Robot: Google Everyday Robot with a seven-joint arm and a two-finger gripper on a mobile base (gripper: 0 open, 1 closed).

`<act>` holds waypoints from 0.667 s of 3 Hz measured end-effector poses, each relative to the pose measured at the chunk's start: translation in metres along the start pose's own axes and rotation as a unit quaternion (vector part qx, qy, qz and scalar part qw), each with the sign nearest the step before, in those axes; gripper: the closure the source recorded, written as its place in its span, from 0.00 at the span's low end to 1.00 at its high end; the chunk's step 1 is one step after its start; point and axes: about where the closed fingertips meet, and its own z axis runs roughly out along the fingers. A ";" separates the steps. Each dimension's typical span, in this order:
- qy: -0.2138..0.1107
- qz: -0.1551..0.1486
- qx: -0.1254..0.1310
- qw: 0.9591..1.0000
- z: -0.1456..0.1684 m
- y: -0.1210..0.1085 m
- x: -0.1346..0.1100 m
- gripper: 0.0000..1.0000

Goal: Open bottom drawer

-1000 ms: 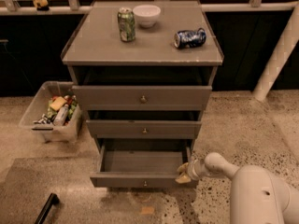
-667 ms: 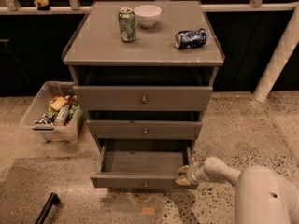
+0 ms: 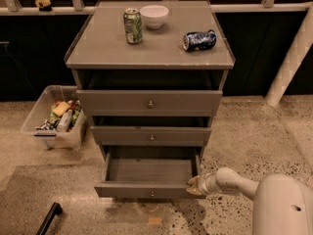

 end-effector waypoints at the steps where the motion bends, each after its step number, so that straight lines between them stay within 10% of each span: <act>1: -0.010 -0.010 -0.011 1.000 0.004 0.015 0.008 1.00; 2: -0.010 -0.010 -0.011 1.000 0.000 0.015 0.005 1.00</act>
Offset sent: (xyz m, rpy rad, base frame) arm -0.2574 -0.0411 -0.1338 0.1379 0.1390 0.0759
